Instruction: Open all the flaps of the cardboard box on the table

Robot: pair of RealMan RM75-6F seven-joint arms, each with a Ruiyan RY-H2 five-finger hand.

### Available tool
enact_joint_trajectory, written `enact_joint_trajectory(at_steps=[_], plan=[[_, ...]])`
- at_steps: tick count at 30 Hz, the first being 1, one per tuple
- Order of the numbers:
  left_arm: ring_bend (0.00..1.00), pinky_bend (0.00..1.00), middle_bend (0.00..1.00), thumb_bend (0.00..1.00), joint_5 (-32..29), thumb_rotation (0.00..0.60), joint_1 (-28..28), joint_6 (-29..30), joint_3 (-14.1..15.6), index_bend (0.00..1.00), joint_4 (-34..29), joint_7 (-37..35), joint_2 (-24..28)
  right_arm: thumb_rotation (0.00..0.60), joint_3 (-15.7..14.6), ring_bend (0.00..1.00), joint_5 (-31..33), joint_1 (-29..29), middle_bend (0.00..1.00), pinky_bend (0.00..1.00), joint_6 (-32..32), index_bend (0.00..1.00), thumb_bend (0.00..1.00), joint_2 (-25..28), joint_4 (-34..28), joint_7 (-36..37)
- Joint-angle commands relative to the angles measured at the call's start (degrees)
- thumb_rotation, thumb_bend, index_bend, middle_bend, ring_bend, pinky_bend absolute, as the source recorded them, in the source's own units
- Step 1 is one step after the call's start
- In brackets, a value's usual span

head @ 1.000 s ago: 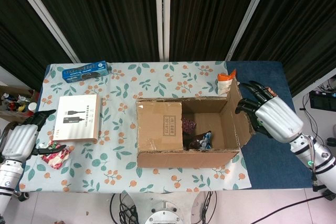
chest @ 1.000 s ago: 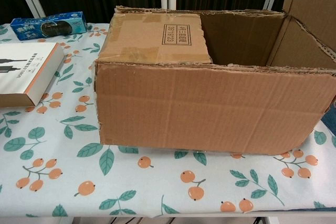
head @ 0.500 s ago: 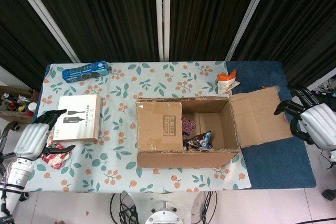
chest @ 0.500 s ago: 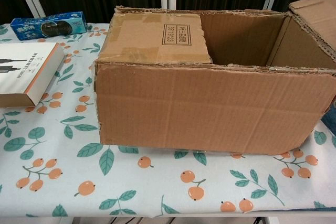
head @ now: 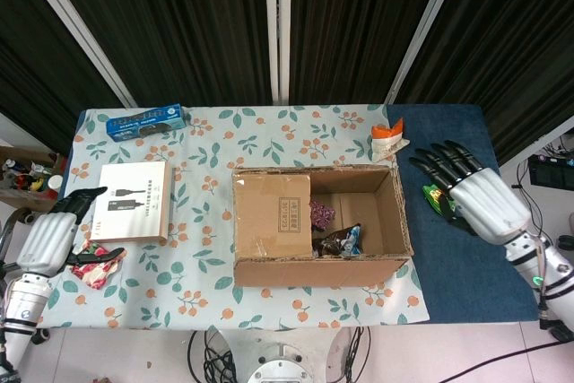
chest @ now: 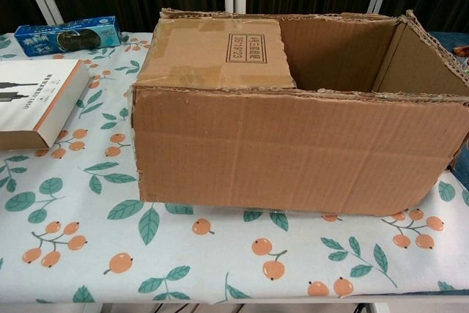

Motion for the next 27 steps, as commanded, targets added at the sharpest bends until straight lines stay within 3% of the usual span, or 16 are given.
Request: enact_joint_trajectory(at_steps=[1, 4, 9, 16, 20, 27], plan=[[0.1, 0.19, 0.14, 0.0, 0.4, 0.425, 0.8, 0.6, 0.4, 0.11, 1.0, -1.7, 0.5, 0.6, 3.0, 0.0, 8.6, 7.5, 0.0, 0.0, -12.7, 0.0, 0.54, -9.1, -2.6, -18.5], [0.1, 0.19, 0.14, 0.0, 0.6, 0.427, 1.2, 1.0, 0.5, 0.11, 1.9, -3.1, 0.8, 0.6, 4.0, 0.0, 13.5, 10.4, 0.0, 0.0, -16.1, 0.0, 0.38, -14.9, -1.3, -26.7], [0.1, 0.19, 0.14, 0.0, 1.0, 0.427, 1.9, 2.4, 0.2, 0.11, 3.7, -5.9, 0.7, 0.6, 4.5, 0.0, 15.9, 13.9, 0.0, 0.0, -16.8, 0.0, 0.01, -24.8, 3.4, -34.5], [0.1, 0.19, 0.14, 0.0, 1.1, 0.427, 2.4, 3.2, 0.0, 0.11, 4.8, -7.0, 1.0, 0.6, 4.9, 0.0, 12.9, 16.3, 0.0, 0.0, -13.8, 0.0, 0.0, -36.6, 13.5, -32.4], [0.1, 0.19, 0.14, 0.0, 1.1, 0.426, 2.8, 3.7, 0.0, 0.11, 5.0, -7.3, 1.3, 0.6, 5.1, 0.0, 9.4, 16.4, 0.0, 0.0, -8.9, 0.0, 0.0, -42.5, 19.3, -28.2], [0.1, 0.19, 0.14, 0.0, 1.2, 0.427, 3.2, 3.7, 0.2, 0.11, 5.2, -7.9, 1.6, 0.6, 5.9, 0.0, 5.5, 16.9, 0.0, 0.0, -2.5, 0.0, 0.0, -48.9, 26.1, -21.0]])
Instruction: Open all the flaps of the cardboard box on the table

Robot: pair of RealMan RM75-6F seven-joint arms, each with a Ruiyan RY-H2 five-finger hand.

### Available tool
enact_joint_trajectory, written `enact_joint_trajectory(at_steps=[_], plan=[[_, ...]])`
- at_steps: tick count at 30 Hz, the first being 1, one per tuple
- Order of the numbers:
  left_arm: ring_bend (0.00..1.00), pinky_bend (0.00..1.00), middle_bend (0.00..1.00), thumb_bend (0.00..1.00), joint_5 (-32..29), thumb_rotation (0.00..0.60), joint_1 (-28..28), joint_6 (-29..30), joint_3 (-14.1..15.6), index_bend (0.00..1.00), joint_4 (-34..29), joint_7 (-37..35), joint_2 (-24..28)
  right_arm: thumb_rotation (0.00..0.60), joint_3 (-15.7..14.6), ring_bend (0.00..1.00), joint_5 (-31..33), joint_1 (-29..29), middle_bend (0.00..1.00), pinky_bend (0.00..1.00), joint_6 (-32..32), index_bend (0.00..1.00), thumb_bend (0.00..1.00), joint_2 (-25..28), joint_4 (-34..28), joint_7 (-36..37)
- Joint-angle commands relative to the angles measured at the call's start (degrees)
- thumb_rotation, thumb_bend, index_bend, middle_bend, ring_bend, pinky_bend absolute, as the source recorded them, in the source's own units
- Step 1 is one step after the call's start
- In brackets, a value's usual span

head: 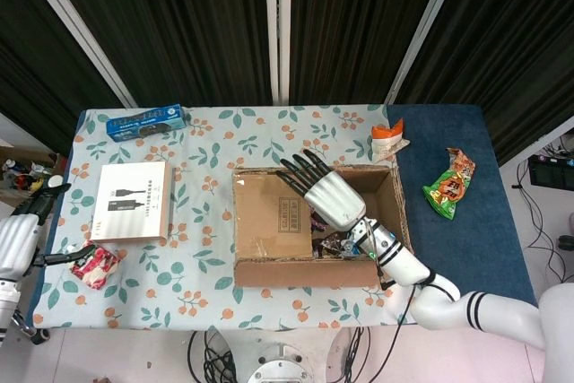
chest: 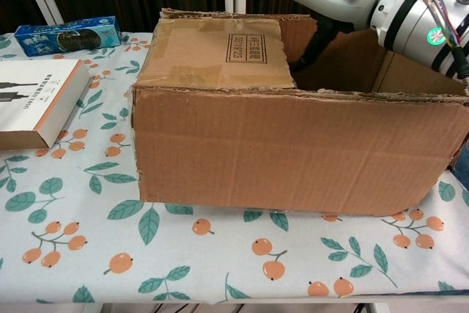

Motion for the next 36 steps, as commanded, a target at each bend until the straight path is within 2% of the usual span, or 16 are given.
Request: enact_joint_trajectory(at_steps=[1, 8, 18, 26, 36], plan=[[0.1, 0.19, 0.14, 0.0, 0.0, 0.427, 0.1, 0.0, 0.0, 0.11, 0.0, -0.1, 0.1, 0.6, 0.7, 0.0, -2.2, 0.7, 0.0, 0.0, 2.9, 0.0, 0.0, -3.1, 2.9, 3.3], [0.1, 0.19, 0.14, 0.0, 0.2, 0.424, 0.6, 0.5, 0.1, 0.11, -0.1, -0.4, 0.4, 0.6, 1.9, 0.0, -2.5, 1.2, 0.0, 0.0, 4.9, 0.0, 0.01, -4.1, 3.6, 4.7], [0.1, 0.19, 0.14, 0.0, 0.6, 0.426, 1.1, 0.9, 0.4, 0.11, 0.0, -0.9, 0.5, 0.6, 5.6, 0.0, -0.8, 3.3, 0.0, 0.0, 4.6, 0.0, 0.06, -2.7, -0.4, 3.3], [0.1, 0.19, 0.14, 0.0, 0.7, 0.425, 1.7, 1.3, 0.5, 0.11, 1.2, -2.6, 0.4, 0.6, 9.4, 0.0, 2.0, 7.2, 0.0, 0.0, 1.8, 0.0, 0.06, -3.1, -2.8, 0.0], [0.1, 0.19, 0.14, 0.0, 1.5, 0.425, 2.9, 2.7, 0.8, 0.11, 2.2, -4.5, 0.9, 0.6, 13.8, 0.0, 5.3, 12.9, 0.0, 0.0, 0.6, 0.0, 0.06, -6.6, -3.5, -4.1]])
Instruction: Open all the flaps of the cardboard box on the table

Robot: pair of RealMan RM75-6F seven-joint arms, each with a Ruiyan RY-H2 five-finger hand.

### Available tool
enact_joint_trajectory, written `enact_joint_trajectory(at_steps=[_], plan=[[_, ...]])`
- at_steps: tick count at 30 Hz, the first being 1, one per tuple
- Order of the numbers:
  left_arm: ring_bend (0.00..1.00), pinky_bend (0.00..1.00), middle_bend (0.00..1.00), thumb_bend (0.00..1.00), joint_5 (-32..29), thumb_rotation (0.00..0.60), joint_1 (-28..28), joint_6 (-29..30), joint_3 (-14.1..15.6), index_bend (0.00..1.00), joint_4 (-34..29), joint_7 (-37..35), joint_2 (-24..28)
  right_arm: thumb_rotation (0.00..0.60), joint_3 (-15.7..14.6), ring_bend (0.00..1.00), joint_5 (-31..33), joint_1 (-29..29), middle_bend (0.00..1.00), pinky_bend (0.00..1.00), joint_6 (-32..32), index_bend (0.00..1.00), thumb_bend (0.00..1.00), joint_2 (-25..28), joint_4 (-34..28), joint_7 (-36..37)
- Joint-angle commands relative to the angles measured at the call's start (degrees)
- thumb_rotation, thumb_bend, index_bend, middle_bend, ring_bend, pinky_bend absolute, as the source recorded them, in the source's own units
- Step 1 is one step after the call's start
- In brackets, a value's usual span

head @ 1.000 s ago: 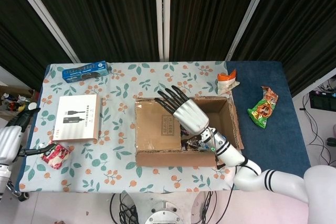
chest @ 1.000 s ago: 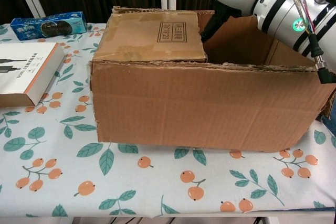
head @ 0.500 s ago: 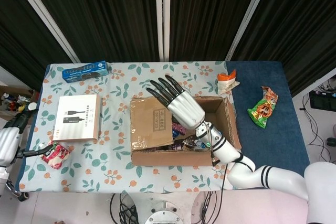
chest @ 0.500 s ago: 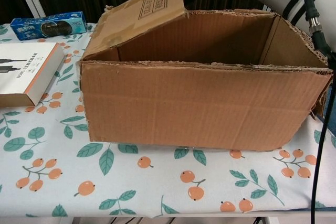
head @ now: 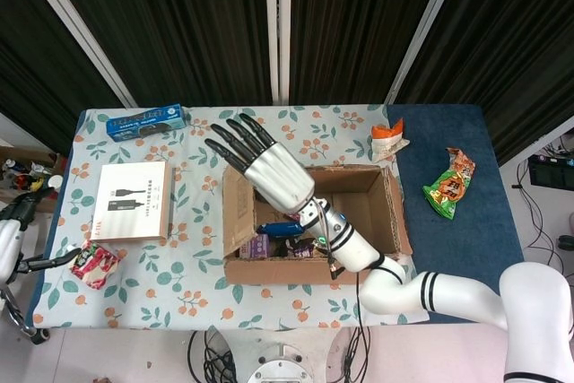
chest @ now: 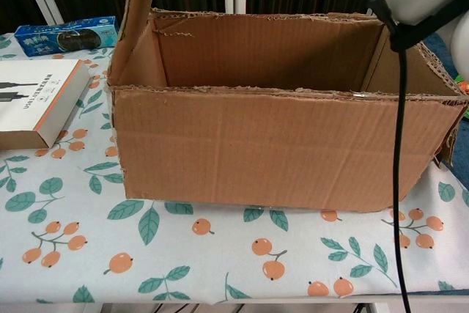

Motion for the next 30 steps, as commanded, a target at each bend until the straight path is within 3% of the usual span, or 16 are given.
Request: enact_joint_trajectory(at_steps=[1, 12, 20, 25, 28, 30], plan=[[0.1, 0.19, 0.14, 0.0, 0.1, 0.423, 0.3, 0.2, 0.2, 0.11, 0.4, -0.4, -0.1, 0.6, 0.7, 0.0, 0.9, 1.5, 0.0, 0.0, -0.3, 0.0, 0.06, -1.3, 0.1, -1.1], [0.1, 0.19, 0.14, 0.0, 0.4, 0.423, 1.2, 1.5, 0.2, 0.11, 1.1, -1.3, -0.1, 0.6, -0.3, 0.0, 1.4, 6.4, 0.0, 0.0, -1.5, 0.0, 0.06, -7.6, 4.2, -2.5], [0.1, 0.19, 0.14, 0.0, 0.3, 0.424, 1.9, 2.5, 0.0, 0.11, 1.5, -2.1, -0.1, 0.6, -0.7, 0.0, 2.0, 6.2, 0.0, 0.0, -0.3, 0.0, 0.06, -8.2, 5.9, -0.6], [0.1, 0.19, 0.14, 0.0, 0.3, 0.425, 2.0, 2.4, 0.0, 0.11, 1.2, -1.9, 0.2, 0.6, -1.6, 0.0, 1.4, 4.5, 0.0, 0.0, 1.2, 0.0, 0.06, -5.6, 4.4, -0.8], [0.1, 0.19, 0.14, 0.0, 0.3, 0.426, 1.9, 2.3, -0.1, 0.12, 1.1, -1.6, 0.5, 0.6, -3.0, 0.0, 1.0, 1.5, 0.0, 0.0, 2.5, 0.0, 0.07, -0.5, 0.6, -3.1], [0.1, 0.19, 0.14, 0.0, 0.3, 0.425, 1.8, 2.1, -0.1, 0.11, 1.0, -1.0, 0.7, 0.6, -4.7, 0.0, 1.4, -1.8, 0.0, 0.0, 2.8, 0.0, 0.08, 5.7, -4.0, -6.7]])
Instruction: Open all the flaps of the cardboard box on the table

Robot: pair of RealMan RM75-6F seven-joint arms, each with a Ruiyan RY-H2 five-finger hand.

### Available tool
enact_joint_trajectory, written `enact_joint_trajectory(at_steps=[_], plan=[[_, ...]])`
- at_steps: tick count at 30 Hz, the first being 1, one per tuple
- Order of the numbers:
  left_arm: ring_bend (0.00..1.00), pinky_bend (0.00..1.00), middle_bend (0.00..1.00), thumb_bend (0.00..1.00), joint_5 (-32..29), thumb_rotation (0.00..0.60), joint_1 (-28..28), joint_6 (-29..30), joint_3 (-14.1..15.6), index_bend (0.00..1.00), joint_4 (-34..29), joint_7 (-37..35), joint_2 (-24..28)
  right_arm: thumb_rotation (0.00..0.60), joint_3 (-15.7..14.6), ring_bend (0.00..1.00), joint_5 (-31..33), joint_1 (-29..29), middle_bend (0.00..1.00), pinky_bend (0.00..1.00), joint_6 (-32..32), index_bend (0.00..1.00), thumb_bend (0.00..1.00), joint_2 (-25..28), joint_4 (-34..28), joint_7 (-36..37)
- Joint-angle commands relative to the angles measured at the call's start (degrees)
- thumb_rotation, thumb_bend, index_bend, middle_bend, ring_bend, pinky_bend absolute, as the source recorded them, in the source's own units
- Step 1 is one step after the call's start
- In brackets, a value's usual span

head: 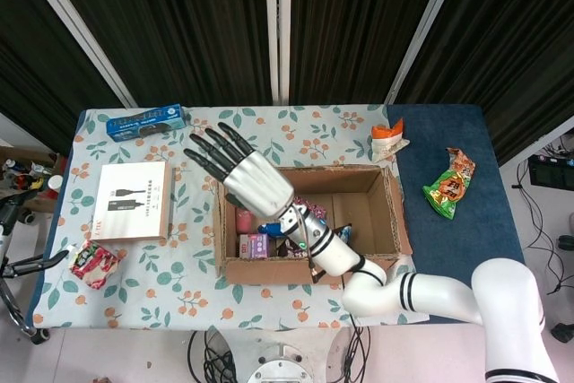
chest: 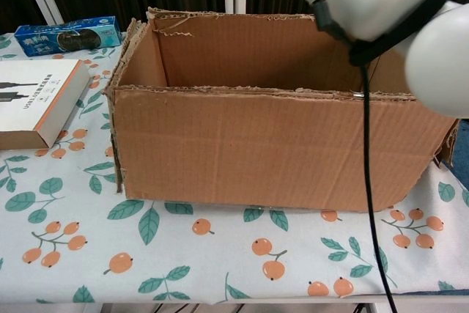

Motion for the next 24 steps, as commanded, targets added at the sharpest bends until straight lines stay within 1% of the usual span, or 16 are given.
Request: enact_joint_trajectory(at_steps=[1, 2, 3, 4, 6, 7, 9, 11, 12, 15, 17, 18, 21, 24], plan=[[0.1, 0.19, 0.14, 0.0, 0.0, 0.425, -0.1, -0.2, 0.0, 0.11, 0.0, 0.9, 0.2, 0.6, -3.4, 0.0, 1.0, -6.6, 0.0, 0.0, 1.1, 0.0, 0.08, 11.6, -8.8, -6.9], [0.1, 0.19, 0.14, 0.0, 0.1, 0.425, -0.1, -0.2, 0.0, 0.11, 0.0, 1.4, 0.2, 0.6, -4.3, 0.0, 2.5, -8.7, 0.0, 0.0, 0.8, 0.0, 0.08, 15.2, -11.9, -9.4], [0.1, 0.19, 0.14, 0.0, 0.0, 0.426, -0.2, -0.1, 0.0, 0.11, 0.2, 2.2, 0.2, 0.6, -5.5, 0.0, 5.2, -11.4, 0.0, 0.0, 0.5, 0.0, 0.08, 20.4, -16.6, -12.5], [0.1, 0.19, 0.14, 0.0, 0.0, 0.426, -0.2, -0.2, 0.0, 0.11, 0.3, 2.9, 0.1, 0.6, -6.4, 0.0, 7.2, -13.6, 0.0, 0.0, 0.7, 0.0, 0.07, 24.2, -20.0, -14.7], [0.1, 0.19, 0.14, 0.0, 0.0, 0.425, -0.3, -0.1, 0.0, 0.11, 0.6, 4.8, -0.2, 0.6, -9.0, 0.0, 11.2, -18.7, 0.0, 0.0, 2.5, 0.0, 0.07, 32.5, -26.7, -18.8], [0.1, 0.19, 0.14, 0.0, 0.0, 0.425, -0.4, 0.0, 0.0, 0.11, 0.8, 5.7, -0.4, 0.6, -10.1, 0.0, 12.4, -20.9, 0.0, 0.0, 3.7, 0.0, 0.07, 35.6, -28.9, -19.7], [0.1, 0.19, 0.14, 0.0, 0.2, 0.426, -0.5, 0.4, -0.1, 0.11, 1.2, 8.1, -1.0, 0.6, -12.6, 0.0, 13.6, -26.0, 0.0, 0.0, 7.0, 0.0, 0.07, 41.3, -32.3, -19.1], [0.1, 0.19, 0.14, 0.0, 0.4, 0.426, -0.6, 0.7, -0.1, 0.11, 1.5, 10.3, -1.6, 0.6, -14.7, 0.0, 13.6, -30.4, 0.0, 0.0, 9.8, 0.0, 0.07, 44.9, -33.5, -16.4], [0.1, 0.19, 0.14, 0.0, 0.6, 0.426, -0.6, 1.1, -0.1, 0.11, 1.7, 11.8, -2.0, 0.6, -16.3, 0.0, 13.0, -33.3, 0.0, 0.0, 11.5, 0.0, 0.07, 46.7, -33.7, -14.2], [0.1, 0.19, 0.14, 0.0, 1.4, 0.425, -0.4, 2.6, 0.0, 0.11, 3.1, 17.2, -3.4, 0.6, -20.8, 0.0, 9.2, -40.2, 0.0, 0.0, 15.5, 0.0, 0.08, 48.5, -32.0, -8.6], [0.1, 0.19, 0.14, 0.0, 1.7, 0.423, -0.2, 3.2, 0.3, 0.11, 3.7, 20.5, -4.2, 0.6, -23.3, 0.0, 6.1, -43.9, 0.0, 0.0, 18.2, 0.0, 0.08, 47.6, -29.6, -5.7], [0.1, 0.19, 0.14, 0.0, 1.9, 0.423, 0.0, 3.5, 0.5, 0.11, 3.9, 21.9, -4.8, 0.6, -24.7, 0.0, 4.1, -46.2, 0.0, 0.0, 20.0, 0.0, 0.08, 46.2, -27.4, -4.3], [0.1, 0.19, 0.14, 0.0, 2.9, 0.419, 0.4, 4.5, 1.1, 0.11, 5.2, 24.1, -6.1, 0.6, -26.6, 0.0, 0.2, -50.7, 0.0, 0.0, 24.5, 0.0, 0.08, 41.9, -21.8, -1.4], [0.1, 0.19, 0.14, 0.0, 4.1, 0.411, 0.7, 5.2, 1.6, 0.11, 6.7, 25.7, -7.1, 0.6, -27.0, 0.0, -1.6, -53.2, 0.0, 0.0, 26.6, 0.0, 0.08, 38.8, -18.2, 1.5]])
